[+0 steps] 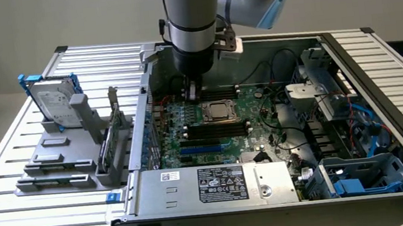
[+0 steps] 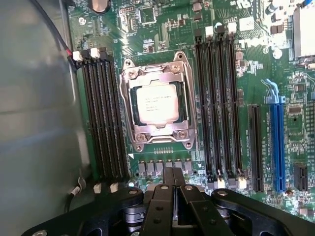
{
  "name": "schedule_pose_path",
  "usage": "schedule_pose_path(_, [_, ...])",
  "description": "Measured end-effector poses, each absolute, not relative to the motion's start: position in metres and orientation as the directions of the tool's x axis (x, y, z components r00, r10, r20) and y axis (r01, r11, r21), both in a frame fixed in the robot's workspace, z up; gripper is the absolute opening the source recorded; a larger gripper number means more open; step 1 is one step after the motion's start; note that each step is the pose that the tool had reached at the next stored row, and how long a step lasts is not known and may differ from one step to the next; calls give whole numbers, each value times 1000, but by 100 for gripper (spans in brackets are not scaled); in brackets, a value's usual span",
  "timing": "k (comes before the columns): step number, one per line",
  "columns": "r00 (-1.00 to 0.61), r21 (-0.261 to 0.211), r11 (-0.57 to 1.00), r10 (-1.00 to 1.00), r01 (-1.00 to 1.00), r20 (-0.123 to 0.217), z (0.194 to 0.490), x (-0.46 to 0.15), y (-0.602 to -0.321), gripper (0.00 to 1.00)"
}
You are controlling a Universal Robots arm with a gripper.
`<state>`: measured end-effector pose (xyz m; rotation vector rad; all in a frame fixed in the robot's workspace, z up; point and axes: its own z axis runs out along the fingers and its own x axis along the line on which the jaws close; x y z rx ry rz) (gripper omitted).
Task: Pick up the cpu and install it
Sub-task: 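Install the second cpu locking lever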
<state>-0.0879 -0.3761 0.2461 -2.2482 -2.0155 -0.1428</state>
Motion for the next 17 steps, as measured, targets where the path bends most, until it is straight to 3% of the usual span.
schedule_pose_path(17, [-25, -13, 26, 994, 1000, 104, 246, -88, -372, 11])
